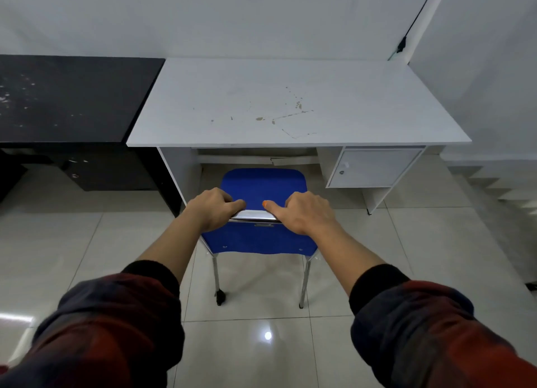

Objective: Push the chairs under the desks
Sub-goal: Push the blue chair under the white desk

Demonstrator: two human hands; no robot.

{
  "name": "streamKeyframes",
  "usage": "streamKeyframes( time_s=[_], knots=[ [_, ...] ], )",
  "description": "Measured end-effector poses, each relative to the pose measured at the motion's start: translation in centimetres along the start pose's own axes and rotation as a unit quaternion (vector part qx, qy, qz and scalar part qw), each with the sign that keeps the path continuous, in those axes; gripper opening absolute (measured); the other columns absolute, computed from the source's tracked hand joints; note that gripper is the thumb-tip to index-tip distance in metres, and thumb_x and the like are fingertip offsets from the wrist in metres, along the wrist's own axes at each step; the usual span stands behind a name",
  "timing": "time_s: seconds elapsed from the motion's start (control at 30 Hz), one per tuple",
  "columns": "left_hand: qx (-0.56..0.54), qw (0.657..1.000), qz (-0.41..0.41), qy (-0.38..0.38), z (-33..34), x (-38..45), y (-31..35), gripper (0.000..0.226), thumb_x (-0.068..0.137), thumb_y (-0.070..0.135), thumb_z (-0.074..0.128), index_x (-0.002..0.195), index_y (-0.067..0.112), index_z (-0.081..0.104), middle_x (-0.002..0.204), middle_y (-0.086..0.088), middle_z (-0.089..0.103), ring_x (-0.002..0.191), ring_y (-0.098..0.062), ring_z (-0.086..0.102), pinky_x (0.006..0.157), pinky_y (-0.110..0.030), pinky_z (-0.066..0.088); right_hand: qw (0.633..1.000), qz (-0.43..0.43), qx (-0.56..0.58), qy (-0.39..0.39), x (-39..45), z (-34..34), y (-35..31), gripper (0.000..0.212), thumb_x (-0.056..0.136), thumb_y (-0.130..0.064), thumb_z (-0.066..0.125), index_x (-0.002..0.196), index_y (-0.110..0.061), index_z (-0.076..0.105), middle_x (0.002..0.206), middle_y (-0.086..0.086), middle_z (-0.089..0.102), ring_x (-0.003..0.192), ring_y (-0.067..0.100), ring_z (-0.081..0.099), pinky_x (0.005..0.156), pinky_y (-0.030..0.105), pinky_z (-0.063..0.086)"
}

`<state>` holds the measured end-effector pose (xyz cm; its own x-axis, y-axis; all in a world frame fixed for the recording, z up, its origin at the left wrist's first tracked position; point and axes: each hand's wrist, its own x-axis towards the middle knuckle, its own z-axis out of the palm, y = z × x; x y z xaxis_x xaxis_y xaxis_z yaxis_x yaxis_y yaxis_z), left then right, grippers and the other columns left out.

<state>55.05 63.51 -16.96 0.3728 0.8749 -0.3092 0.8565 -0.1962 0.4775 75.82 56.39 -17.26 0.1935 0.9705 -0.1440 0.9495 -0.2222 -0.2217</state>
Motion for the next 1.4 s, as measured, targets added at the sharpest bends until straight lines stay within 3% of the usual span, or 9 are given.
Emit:
streamKeyframes(
  time_s=[0.27, 0.47, 0.57, 0.9, 1.27, 1.4],
  knots=[
    [-0.008, 0.998, -0.033, 0.062, -2.1, 1.6, -3.1, 0.041, 0.086, 0.040, 0.053, 0.059, 0.010, 0.062, 0.060, -0.009, 0.062, 0.059, -0.022, 0.053, 0.057, -0.032, 0.039, 1.000, -0.015, 0.007, 0.010, 1.2, 0.2, -3.4, 0.074, 0.089, -0.081, 0.032, 0.058, -0.014, 0.045, 0.060, 0.001, 0.051, 0.056, 0.019, 0.048, 0.054, 0.032, 0.036],
    [0.009, 0.994, -0.049, 0.097, -1.0, 2.8, -0.1, 0.039, 0.089, 0.041, 0.052, 0.065, 0.014, 0.066, 0.062, -0.004, 0.063, 0.061, -0.022, 0.055, 0.054, -0.027, 0.038, 0.999, -0.031, -0.002, 0.005, 3.7, -0.6, -0.3, 0.078, 0.084, -0.086, 0.029, 0.059, -0.014, 0.046, 0.057, 0.000, 0.050, 0.052, 0.020, 0.049, 0.053, 0.032, 0.041],
    [0.003, 0.995, -0.043, 0.092, -0.5, 3.4, 0.8, 0.038, 0.090, 0.041, 0.053, 0.064, 0.015, 0.063, 0.061, -0.002, 0.060, 0.060, -0.020, 0.053, 0.052, -0.027, 0.035, 0.999, -0.040, -0.007, 0.004, 4.6, -1.0, 1.0, 0.078, 0.085, -0.086, 0.029, 0.060, -0.015, 0.050, 0.054, -0.001, 0.048, 0.051, 0.019, 0.049, 0.060, 0.034, 0.050],
    [-0.066, 0.996, 0.032, 0.047, -0.6, 4.1, 0.3, 0.048, 0.095, 0.052, 0.054, 0.064, 0.015, 0.062, 0.060, -0.001, 0.057, 0.057, -0.016, 0.050, 0.057, -0.030, 0.037, 0.999, -0.032, -0.016, 0.021, 4.4, -1.0, 1.0, 0.081, 0.084, -0.088, 0.023, 0.058, -0.015, 0.046, 0.053, 0.000, 0.048, 0.048, 0.019, 0.046, 0.053, 0.032, 0.043],
    [-0.043, 0.997, 0.002, 0.061, -1.2, 5.7, 0.7, 0.041, 0.092, 0.044, 0.055, 0.060, 0.018, 0.057, 0.060, 0.001, 0.057, 0.062, -0.020, 0.054, 0.057, -0.029, 0.037, 0.998, -0.063, -0.010, 0.003, 6.6, -2.0, 1.4, 0.077, 0.086, -0.085, 0.029, 0.058, -0.015, 0.047, 0.053, -0.001, 0.045, 0.050, 0.019, 0.045, 0.053, 0.033, 0.045],
    [-0.054, 0.996, 0.011, 0.068, -1.7, 8.0, 1.8, 0.042, 0.089, 0.047, 0.056, 0.058, 0.019, 0.056, 0.061, 0.000, 0.060, 0.066, -0.025, 0.064, 0.061, -0.033, 0.046, 0.999, -0.049, -0.003, 0.009, 8.8, -3.1, 2.4, 0.075, 0.087, -0.082, 0.032, 0.057, -0.015, 0.048, 0.053, 0.000, 0.048, 0.051, 0.020, 0.049, 0.057, 0.035, 0.049]
  ],
)
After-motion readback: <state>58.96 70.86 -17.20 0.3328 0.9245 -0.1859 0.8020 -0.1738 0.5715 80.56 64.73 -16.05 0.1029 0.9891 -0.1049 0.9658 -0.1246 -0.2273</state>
